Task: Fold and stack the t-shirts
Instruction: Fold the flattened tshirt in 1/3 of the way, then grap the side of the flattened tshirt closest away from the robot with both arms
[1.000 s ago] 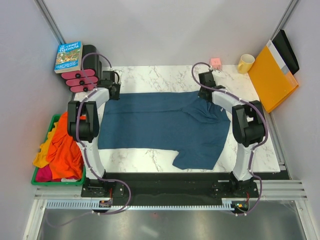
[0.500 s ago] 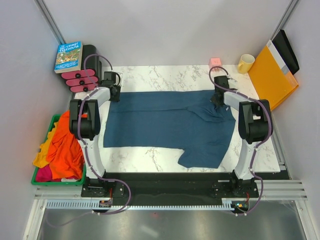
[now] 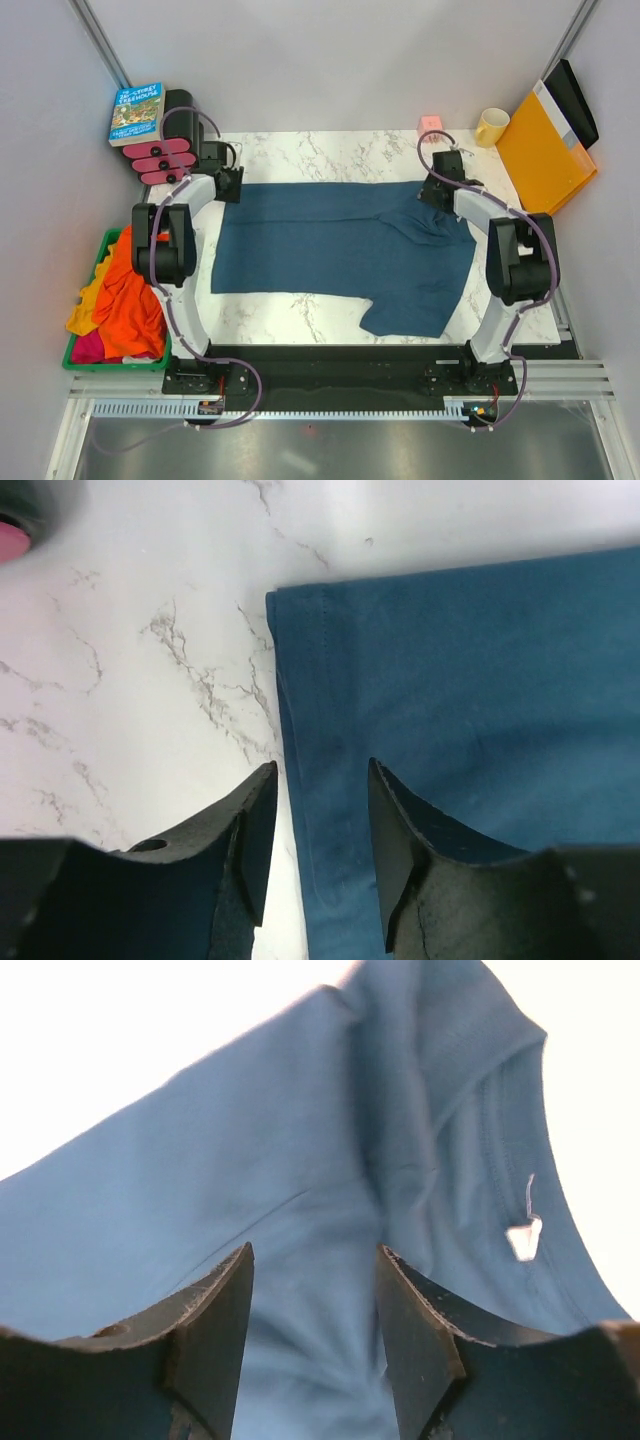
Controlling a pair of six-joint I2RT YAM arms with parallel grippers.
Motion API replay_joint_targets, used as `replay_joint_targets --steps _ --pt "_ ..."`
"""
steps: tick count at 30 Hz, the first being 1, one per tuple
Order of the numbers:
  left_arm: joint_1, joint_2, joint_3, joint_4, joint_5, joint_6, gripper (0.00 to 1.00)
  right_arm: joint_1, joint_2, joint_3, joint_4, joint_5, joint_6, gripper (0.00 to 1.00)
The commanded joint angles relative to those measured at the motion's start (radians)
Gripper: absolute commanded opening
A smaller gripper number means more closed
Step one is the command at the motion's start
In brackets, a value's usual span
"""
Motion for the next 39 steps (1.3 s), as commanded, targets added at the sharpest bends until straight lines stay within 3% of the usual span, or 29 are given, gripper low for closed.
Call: replay_joint_targets --steps 1,8,16,21,25,30,33,39 --pt "-0.004 -0.149 -0.015 0.021 0.098 -0.047 0.49 0.066 -0.175 -0.023 -0.017 0.012 -0.083 0.59" --pt "-0.004 -0.209 -0.102 -0.014 0.162 -0.028 0.42 0.271 -0.321 -0.16 -0.072 0.112 -0.18 0.42" --pt "-0.004 -0.356 -0.281 -0.051 0.201 -0.014 0.4 0.353 -0.519 -0.371 -0.157 0.178 -0.074 0.45" --pt "-0.004 -0.48 -0.36 -0.106 0.202 -0.013 0.4 0.378 -0.547 -0.39 -0.236 0.182 -0.048 0.44" --pt "-0.004 -0.592 -0.442 -0.14 0.202 -0.016 0.41 0.404 -0.677 -0.46 -0.273 0.216 0.077 0.46" --pt "-0.005 -0.627 -0.466 -0.189 0.18 0.002 0.4 0.411 -0.669 -0.507 -0.264 0.167 0.147 0.43" --pt "-0.007 -0.686 -0.504 -0.214 0.182 0.013 0.4 0.503 -0.712 -0.519 -0.267 0.178 0.17 0.45" --pt "-0.007 -0.782 -0.574 -0.312 0.205 0.039 0.49 0.643 -0.766 -0.563 -0.336 0.245 0.269 0.48"
